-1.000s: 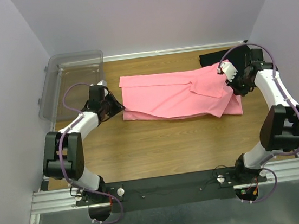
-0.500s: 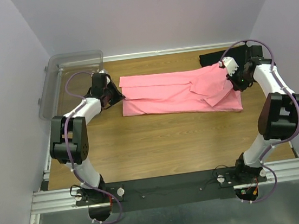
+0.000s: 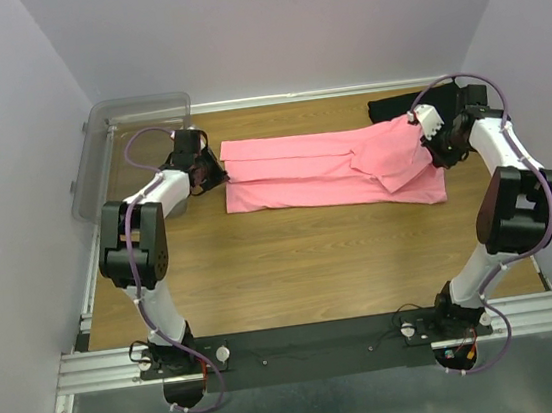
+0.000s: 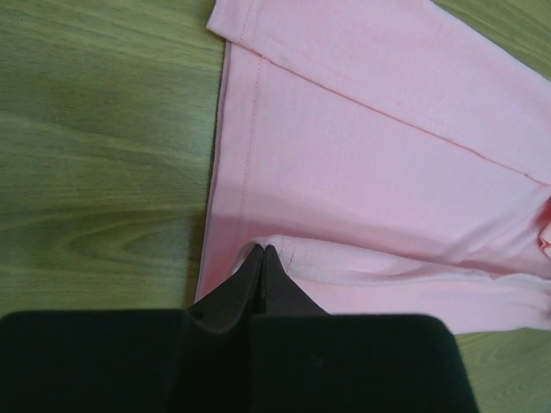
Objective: Fold and stack the t-shirts
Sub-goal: Fold the tshirt
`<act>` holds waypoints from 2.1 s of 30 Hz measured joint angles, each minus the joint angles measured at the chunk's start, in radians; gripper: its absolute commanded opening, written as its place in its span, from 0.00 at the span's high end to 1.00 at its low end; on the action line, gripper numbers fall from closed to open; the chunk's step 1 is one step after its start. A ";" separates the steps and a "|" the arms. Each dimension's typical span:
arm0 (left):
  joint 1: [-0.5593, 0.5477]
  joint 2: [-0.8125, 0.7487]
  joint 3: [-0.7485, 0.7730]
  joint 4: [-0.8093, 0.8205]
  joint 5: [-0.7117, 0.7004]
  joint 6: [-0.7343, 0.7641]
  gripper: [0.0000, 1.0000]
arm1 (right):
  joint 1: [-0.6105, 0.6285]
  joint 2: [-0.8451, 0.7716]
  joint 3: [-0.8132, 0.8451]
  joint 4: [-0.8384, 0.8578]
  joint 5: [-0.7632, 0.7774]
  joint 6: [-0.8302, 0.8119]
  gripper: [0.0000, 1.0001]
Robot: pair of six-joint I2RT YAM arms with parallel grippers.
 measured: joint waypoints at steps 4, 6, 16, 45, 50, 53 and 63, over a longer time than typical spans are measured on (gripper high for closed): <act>0.000 0.013 0.013 -0.009 -0.004 0.004 1.00 | 0.000 0.020 0.004 0.004 -0.006 0.003 1.00; 0.000 0.015 0.015 -0.011 -0.007 0.005 1.00 | 0.000 0.032 0.010 0.005 -0.010 0.010 1.00; 0.000 0.035 0.056 -0.028 -0.018 0.009 1.00 | 0.000 0.049 0.020 0.012 -0.023 0.021 1.00; 0.000 0.086 0.108 -0.050 -0.018 0.026 1.00 | 0.000 0.098 0.069 0.021 -0.025 0.055 0.99; 0.000 0.090 0.110 -0.051 -0.017 0.027 1.00 | 0.000 0.098 0.069 0.021 -0.025 0.055 1.00; 0.000 0.090 0.110 -0.050 -0.017 0.028 1.00 | 0.000 0.098 0.069 0.021 -0.024 0.058 0.99; 0.000 0.090 0.110 -0.051 -0.017 0.030 1.00 | 0.000 0.098 0.069 0.021 -0.025 0.063 0.99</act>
